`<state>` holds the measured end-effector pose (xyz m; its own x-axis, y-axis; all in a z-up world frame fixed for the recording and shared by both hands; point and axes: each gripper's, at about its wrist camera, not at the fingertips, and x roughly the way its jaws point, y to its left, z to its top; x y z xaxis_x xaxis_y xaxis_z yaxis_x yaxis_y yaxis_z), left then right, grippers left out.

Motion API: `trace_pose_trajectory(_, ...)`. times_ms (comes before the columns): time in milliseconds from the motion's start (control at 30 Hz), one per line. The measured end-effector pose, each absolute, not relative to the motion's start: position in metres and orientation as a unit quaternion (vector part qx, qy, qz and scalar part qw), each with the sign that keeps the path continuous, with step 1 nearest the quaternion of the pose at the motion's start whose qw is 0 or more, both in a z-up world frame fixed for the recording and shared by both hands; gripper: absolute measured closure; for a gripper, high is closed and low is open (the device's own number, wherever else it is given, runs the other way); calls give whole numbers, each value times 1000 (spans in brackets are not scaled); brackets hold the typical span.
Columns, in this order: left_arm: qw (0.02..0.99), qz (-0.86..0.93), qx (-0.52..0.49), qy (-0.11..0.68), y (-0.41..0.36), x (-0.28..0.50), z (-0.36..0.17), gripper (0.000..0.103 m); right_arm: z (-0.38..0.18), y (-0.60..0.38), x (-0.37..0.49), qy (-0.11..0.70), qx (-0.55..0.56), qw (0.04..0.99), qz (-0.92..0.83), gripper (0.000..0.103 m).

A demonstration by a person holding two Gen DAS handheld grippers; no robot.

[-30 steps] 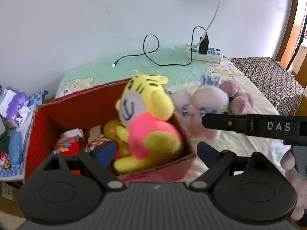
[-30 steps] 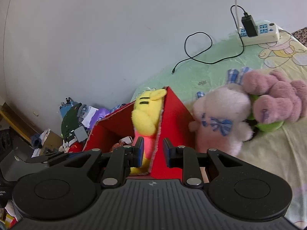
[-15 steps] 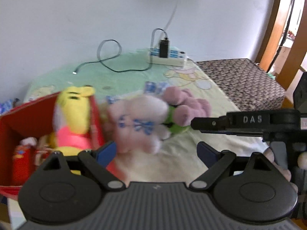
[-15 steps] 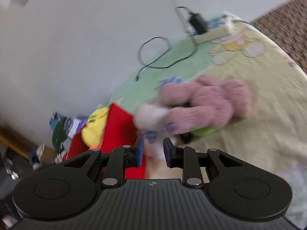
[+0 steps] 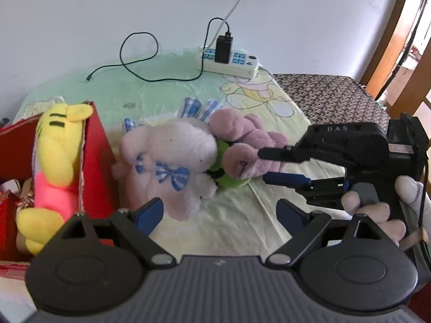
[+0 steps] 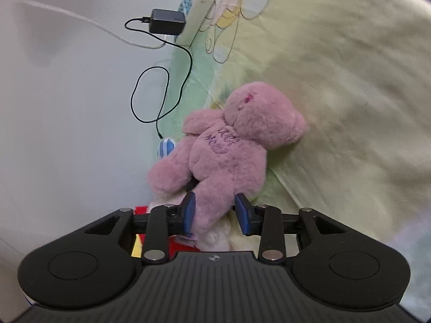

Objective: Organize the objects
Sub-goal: 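Move the right tool to the mauve teddy bear and grasp it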

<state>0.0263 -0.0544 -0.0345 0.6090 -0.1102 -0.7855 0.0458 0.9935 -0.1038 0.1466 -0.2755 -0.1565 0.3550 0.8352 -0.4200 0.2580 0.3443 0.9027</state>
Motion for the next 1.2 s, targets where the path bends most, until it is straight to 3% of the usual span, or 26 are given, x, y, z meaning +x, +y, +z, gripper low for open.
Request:
trace_pose_trajectory(333,895,-31,-26,444,-51,32,-31,11,-177,-268,153,520,562,603,224,60)
trace_pose_trajectory(467,896,-47,-17,442,-57,41,-29,11,-169,-273,149,516,527,631,240,71)
trace_pose_trajectory(867,883,-167,4,438,-95,51,-41,11,-155,-337,109,556,339,716,251,83)
trace_pose_trajectory(1033,857,-195,-2,476,-116,66,-71,16,-155,-349,103,527,350,732,253,80)
trace_pose_trajectory(1200,848,-177,-15,499,-121,86,-94,15,-153,-339,121,492,351,752,264,69)
